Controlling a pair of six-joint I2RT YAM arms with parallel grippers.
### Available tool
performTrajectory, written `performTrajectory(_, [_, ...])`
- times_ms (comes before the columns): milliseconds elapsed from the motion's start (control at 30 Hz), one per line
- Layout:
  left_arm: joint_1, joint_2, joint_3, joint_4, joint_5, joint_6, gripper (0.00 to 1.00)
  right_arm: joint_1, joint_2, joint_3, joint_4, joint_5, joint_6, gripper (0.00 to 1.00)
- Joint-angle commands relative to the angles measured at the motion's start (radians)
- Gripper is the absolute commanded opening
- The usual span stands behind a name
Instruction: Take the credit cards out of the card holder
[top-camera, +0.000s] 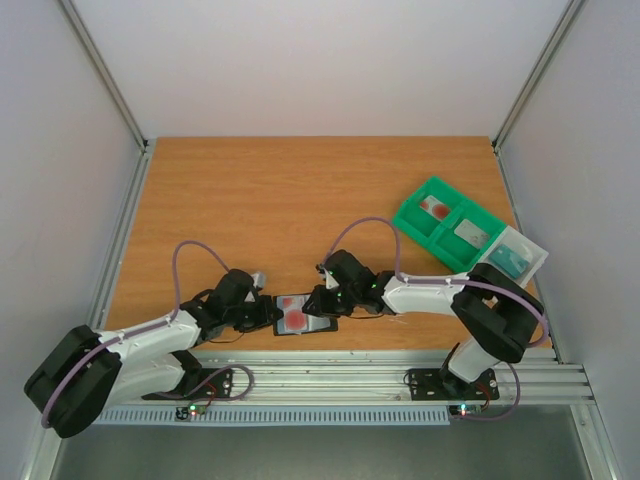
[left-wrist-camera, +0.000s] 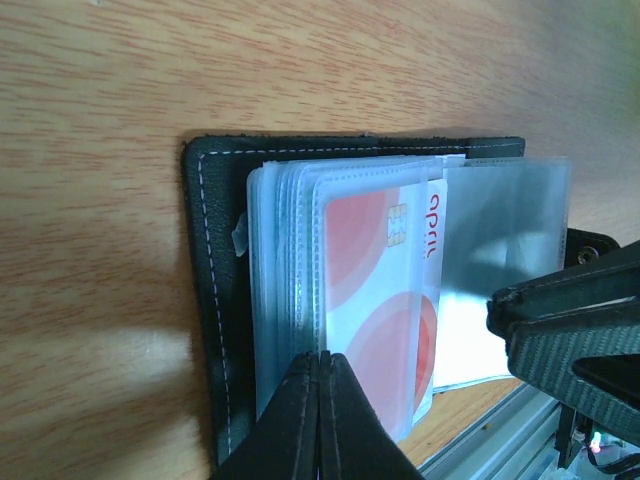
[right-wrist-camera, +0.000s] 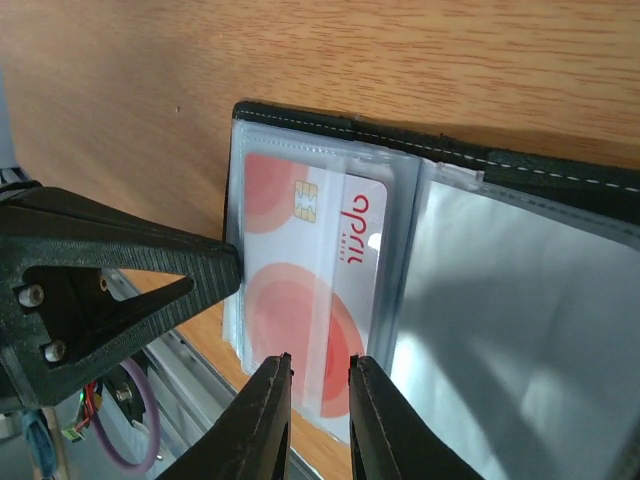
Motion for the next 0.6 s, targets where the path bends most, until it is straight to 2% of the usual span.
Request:
performTrajectory(0, [-0.002, 0.015, -0.017, 0.035, -0.016, 0.021, 0.00, -0.003, 0.044, 0.002, 0.067, -0.030, 0.035, 0.18])
performTrajectory(567, [-0.002, 0.005, -0.017, -0.003, -0.031, 0.016, 0.01, -0.003, 0.116, 0.018, 0.061, -0.031, 0.029, 0.17])
